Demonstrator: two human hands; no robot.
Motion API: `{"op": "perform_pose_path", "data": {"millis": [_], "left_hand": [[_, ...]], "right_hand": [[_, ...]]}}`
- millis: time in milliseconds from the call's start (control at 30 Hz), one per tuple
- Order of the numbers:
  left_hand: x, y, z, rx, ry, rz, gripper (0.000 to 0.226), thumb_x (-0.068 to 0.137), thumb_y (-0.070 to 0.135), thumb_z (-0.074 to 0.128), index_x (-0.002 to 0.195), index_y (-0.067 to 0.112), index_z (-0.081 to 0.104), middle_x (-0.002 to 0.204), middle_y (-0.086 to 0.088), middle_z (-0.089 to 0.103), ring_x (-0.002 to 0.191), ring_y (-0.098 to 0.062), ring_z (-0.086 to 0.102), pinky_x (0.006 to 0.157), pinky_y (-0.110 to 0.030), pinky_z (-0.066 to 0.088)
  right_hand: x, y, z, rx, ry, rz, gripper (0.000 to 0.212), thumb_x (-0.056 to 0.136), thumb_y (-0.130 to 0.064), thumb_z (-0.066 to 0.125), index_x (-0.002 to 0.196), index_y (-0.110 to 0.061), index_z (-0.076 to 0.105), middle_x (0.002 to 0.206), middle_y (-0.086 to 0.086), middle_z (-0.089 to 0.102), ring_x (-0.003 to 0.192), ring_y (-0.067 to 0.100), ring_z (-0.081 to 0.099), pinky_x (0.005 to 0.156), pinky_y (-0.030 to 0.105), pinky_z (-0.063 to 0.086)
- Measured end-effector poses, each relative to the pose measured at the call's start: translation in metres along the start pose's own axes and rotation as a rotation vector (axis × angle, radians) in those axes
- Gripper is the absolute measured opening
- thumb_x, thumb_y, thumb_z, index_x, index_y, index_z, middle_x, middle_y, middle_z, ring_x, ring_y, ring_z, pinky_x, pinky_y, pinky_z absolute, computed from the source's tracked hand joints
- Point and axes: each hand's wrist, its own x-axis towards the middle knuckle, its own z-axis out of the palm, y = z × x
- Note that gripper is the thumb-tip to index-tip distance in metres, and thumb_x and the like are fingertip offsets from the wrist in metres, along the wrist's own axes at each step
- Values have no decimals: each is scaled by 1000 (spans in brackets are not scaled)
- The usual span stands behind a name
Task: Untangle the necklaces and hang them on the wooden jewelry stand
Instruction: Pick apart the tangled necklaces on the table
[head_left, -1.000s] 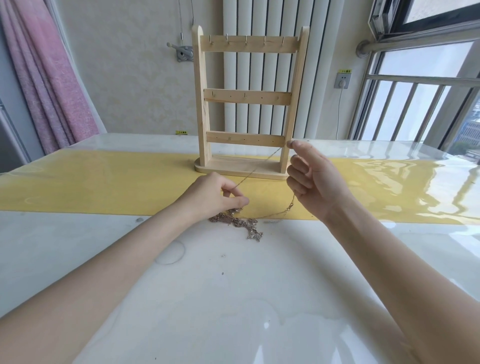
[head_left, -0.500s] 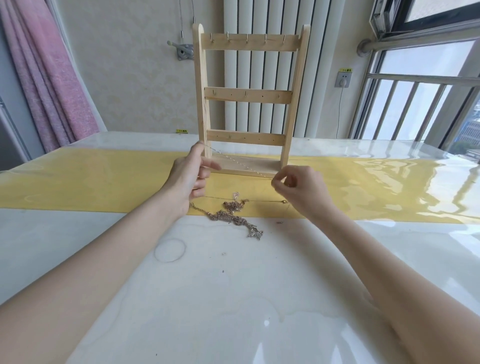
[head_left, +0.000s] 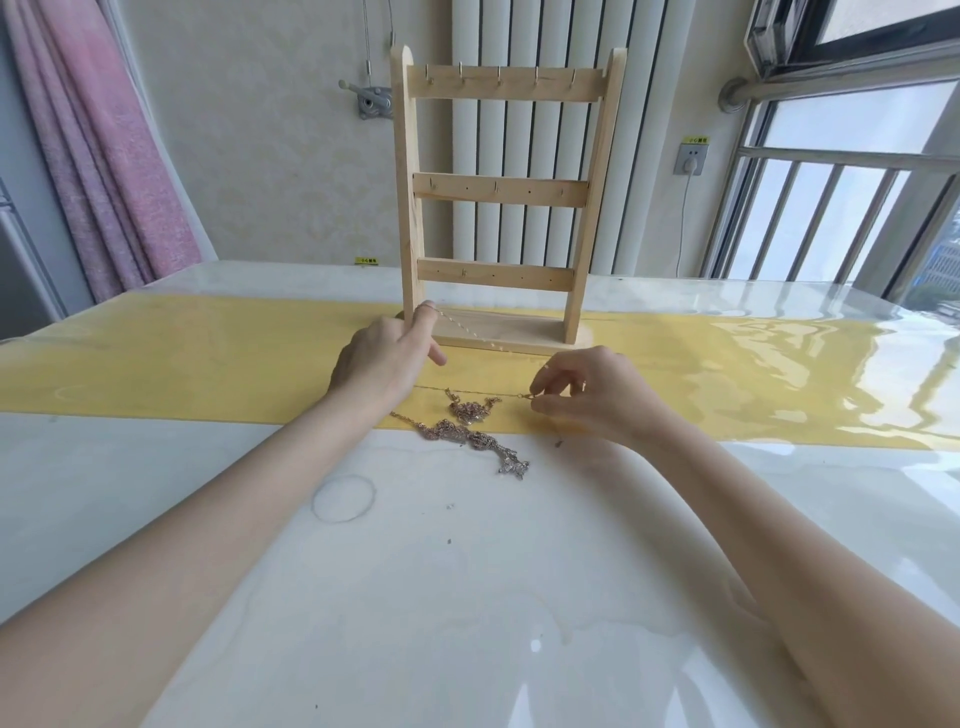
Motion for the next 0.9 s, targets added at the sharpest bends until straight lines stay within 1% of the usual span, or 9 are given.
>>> {"op": "perform_pose_path", "data": {"millis": [100, 167, 200, 300, 333, 400, 533, 733, 900], "left_hand": [[-1, -1, 3, 18, -94, 29, 44, 91, 48, 34, 84, 23, 71, 92, -2, 62, 106, -27, 52, 87, -32, 37], [-2, -3, 5, 39, -154, 90, 32, 79, 46, 39, 86, 30, 65, 95, 9, 62, 115, -22, 47, 102, -36, 33], [-2, -4, 6, 31, -178, 147, 26, 77, 42, 44, 90, 32, 63, 96, 15, 60, 116, -19, 47, 103, -35, 33], [-9, 0, 12, -181, -363, 302, 21, 83, 19, 60, 103, 26, 60, 103, 16, 62, 106, -7, 54, 86, -7, 38], [-12, 4, 14, -283, -453, 311, 23, 85, 11, 63, 104, 24, 60, 100, 14, 65, 100, -5, 58, 81, -3, 39], [-17, 9, 16, -459, -551, 266, 20, 86, 8, 66, 102, 19, 61, 87, 7, 71, 83, -4, 65, 79, -12, 47], [-17, 10, 7, -564, -528, 185, 3, 87, 10, 63, 88, 10, 66, 68, 2, 71, 63, -7, 66, 64, -12, 48], [-13, 8, 3, -589, -440, 137, 12, 90, 17, 60, 87, 8, 69, 69, 3, 71, 65, -7, 66, 73, -13, 50], [-12, 10, 6, -543, -289, 119, 20, 92, 9, 57, 73, 11, 63, 56, 6, 61, 47, -2, 53, 56, -13, 44]], "right_hand": [[-1, -4, 0, 107, 17, -19, 4, 82, -7, 69, 81, -9, 72, 67, -7, 58, 57, -3, 48, 58, 10, 35], [-3, -8, -2, 310, 37, 21, 10, 84, -12, 69, 75, -11, 69, 70, 0, 59, 63, 6, 46, 64, 20, 35], [-4, -10, -4, 410, 32, 39, 12, 85, -14, 69, 74, -11, 67, 72, 1, 60, 68, 10, 48, 68, 22, 36], [-5, -18, -5, 615, -44, 19, 18, 90, -16, 62, 73, -10, 63, 70, -5, 61, 75, 14, 51, 72, 24, 39], [-5, -20, -5, 682, -68, 10, 21, 91, -15, 60, 70, -10, 61, 68, -4, 59, 73, 15, 51, 70, 24, 40], [-5, -23, -5, 802, -98, 12, 25, 93, -11, 56, 68, -9, 56, 66, 0, 55, 68, 16, 51, 66, 24, 41], [-5, -21, -6, 884, -128, 47, 25, 95, -13, 51, 70, -9, 53, 66, 2, 51, 64, 16, 45, 66, 27, 38], [-4, -13, -3, 879, -142, 84, 26, 92, -9, 53, 66, -11, 52, 67, 4, 50, 61, 15, 45, 61, 24, 38], [-4, -11, 0, 858, -164, 83, 29, 92, -4, 51, 64, -11, 46, 66, 3, 49, 60, 14, 45, 63, 25, 38]]}}
